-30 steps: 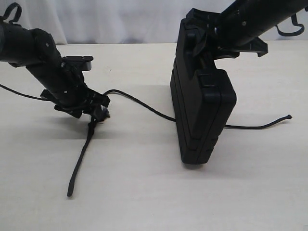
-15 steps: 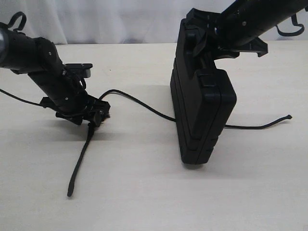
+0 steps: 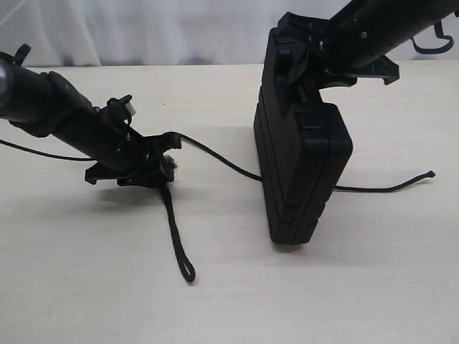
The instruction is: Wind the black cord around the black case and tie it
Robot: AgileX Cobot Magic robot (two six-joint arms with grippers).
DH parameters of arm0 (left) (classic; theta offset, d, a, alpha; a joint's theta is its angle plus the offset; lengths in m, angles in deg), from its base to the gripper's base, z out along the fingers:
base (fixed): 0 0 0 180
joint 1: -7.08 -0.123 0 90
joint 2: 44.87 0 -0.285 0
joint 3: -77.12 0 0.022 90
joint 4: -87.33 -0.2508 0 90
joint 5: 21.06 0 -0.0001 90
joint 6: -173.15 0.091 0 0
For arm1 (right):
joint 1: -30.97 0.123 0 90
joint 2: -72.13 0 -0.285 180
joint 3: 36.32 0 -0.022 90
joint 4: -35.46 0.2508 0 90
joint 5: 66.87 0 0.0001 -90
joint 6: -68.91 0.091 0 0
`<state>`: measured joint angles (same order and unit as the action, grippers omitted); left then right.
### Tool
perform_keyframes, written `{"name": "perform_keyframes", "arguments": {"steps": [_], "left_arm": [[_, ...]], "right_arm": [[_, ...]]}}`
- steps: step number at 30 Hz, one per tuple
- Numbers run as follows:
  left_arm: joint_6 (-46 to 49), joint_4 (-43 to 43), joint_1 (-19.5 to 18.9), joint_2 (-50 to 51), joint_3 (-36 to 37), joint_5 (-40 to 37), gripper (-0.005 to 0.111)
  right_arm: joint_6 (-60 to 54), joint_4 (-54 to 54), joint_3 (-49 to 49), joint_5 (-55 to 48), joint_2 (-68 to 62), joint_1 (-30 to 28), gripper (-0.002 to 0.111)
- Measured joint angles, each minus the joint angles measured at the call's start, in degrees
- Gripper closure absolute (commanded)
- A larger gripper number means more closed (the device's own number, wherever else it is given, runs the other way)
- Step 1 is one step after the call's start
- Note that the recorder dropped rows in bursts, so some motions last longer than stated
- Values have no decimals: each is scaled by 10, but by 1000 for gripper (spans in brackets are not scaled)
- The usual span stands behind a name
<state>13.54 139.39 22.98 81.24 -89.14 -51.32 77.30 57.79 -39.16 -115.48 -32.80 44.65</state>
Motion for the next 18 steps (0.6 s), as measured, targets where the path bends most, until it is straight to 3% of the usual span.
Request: {"name": "perform_keyframes", "arguments": {"steps": [3,7,11,15,18], "left_arm": [[56,6,0,-2,-3,-15,47],[164,-63,0,-2,-43,-69,47],[222,-190,0,-3,-89,-146,47],[244,-330,0,-18,-101,-162,48],[321,-354,0,-26,-102,-158,48]], "right_arm": [[0,0,0,0,0,0,104],[0,0,0,0,0,0,104],[0,0,0,1,0,0,104],[0,0,0,1,0,0,104],[0,0,0,1,0,0,104]]}}
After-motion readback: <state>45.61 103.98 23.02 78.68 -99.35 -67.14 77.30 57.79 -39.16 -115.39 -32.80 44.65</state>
